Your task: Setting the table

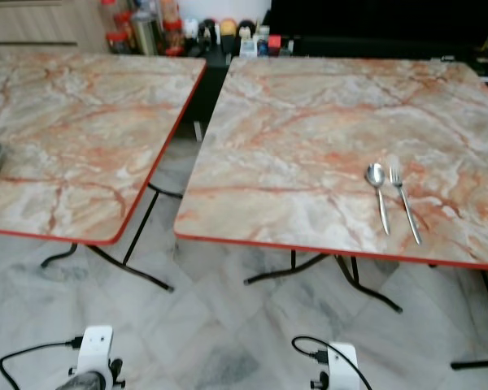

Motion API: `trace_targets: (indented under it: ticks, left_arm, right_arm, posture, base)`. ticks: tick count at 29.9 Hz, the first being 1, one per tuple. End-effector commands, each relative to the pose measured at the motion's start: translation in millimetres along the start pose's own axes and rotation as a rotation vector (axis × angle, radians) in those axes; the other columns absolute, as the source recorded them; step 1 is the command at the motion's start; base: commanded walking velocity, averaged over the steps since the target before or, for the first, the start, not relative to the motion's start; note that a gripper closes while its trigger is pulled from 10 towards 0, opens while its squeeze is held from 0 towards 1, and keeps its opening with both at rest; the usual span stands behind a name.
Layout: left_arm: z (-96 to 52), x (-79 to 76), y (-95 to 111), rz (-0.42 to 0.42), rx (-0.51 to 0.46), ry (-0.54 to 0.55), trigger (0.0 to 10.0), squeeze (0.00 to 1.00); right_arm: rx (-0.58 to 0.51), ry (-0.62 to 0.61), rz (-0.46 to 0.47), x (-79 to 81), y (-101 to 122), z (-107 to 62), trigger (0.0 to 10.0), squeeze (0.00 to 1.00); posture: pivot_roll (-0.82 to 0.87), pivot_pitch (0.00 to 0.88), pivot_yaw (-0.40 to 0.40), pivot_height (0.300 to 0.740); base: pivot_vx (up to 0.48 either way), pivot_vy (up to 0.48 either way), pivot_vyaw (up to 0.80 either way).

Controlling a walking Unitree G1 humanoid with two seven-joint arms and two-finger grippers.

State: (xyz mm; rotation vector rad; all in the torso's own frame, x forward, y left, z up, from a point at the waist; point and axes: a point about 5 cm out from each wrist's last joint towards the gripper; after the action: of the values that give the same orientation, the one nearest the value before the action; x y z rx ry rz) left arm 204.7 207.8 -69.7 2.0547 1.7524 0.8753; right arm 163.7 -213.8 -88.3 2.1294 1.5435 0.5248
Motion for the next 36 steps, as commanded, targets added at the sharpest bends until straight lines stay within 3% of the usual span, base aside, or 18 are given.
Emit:
trace_targets:
  ticks: [1, 15, 20, 30, 34, 35, 36]
  left_arm:
    - [-0.8, -2.5, -5.8, -0.012, 0.026, -0.010, 10.0, 0.00]
    - [-0.5, -2.5, -4.2, -0.030, 0.021, -0.009, 10.0, 0.00]
    - [-0.8, -1.8, -5.8, -0.037, 0.024, -0.006, 10.0, 0.00]
    - [-0.9, 0.1, -6.7, -0.032, 0.026, -0.006, 10.0, 0.00]
    - [-0.7, 0.0, -5.9, -0.032, 0.023, -0.007, 10.0, 0.00]
    - [-0.7, -0.2, -5.5, -0.032, 0.022, -0.008, 10.0, 0.00]
    - [-0.6, -0.4, -5.1, -0.032, 0.021, -0.009, 10.0, 0.00]
  right_arm:
    - [-0.009, -0.010, 0.015, -2.0, -0.1, -0.3, 10.0, 0.00]
    - [-0.035, -0.007, 0.027, -0.9, 2.3, -0.3, 10.0, 0.00]
    - [-0.107, 0.032, -0.060, 2.1, 11.4, -0.5, 10.0, 0.00]
    - [-0.199, 0.068, -0.022, 6.8, 19.6, -1.9, 10.0, 0.00]
    - [-0.222, 0.076, -0.052, 8.0, 22.1, -2.3, 10.0, 0.00]
    - [-0.395, 0.125, -0.069, 12.6, 46.3, -8.2, 10.0, 0.00]
    - [-0.615, 0.193, -0.100, 19.9, 75.1, -26.6, 10.0, 0.00]
  posture:
    - [-0.06, 0.092, 0.015, 0.740]
    - [-0.06, 0.096, 0.017, 0.740]
    - [-0.07, 0.102, 0.009, 0.740]
    - [-0.09, 0.117, 0.005, 0.740]
    - [-0.10, 0.121, 0.008, 0.740]
    - [-0.10, 0.121, 0.008, 0.740]
    - [-0.10, 0.121, 0.009, 0.740]
  base:
    - [0.000, 0.000, 0.00]
    - [0.000, 0.000, 0.00]
    - [0.000, 0.000, 0.00]
    - [0.000, 0.000, 0.00]
    - [0.000, 0.000, 0.00]
    - [0.000, 0.000, 0.00]
    - [0.000, 0.000, 0.00]
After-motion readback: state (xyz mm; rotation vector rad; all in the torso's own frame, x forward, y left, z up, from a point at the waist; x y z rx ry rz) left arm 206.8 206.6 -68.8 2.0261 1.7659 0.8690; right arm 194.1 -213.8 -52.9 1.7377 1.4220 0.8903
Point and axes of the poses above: a point about 5 cm out from each wrist's last joint towards the gripper, its own z axis pointing out of the wrist towards the gripper, its own y axis along the axis of the wrist's last joint, x = y × z, and after that the axes turned 13 degrees about z, right-handed
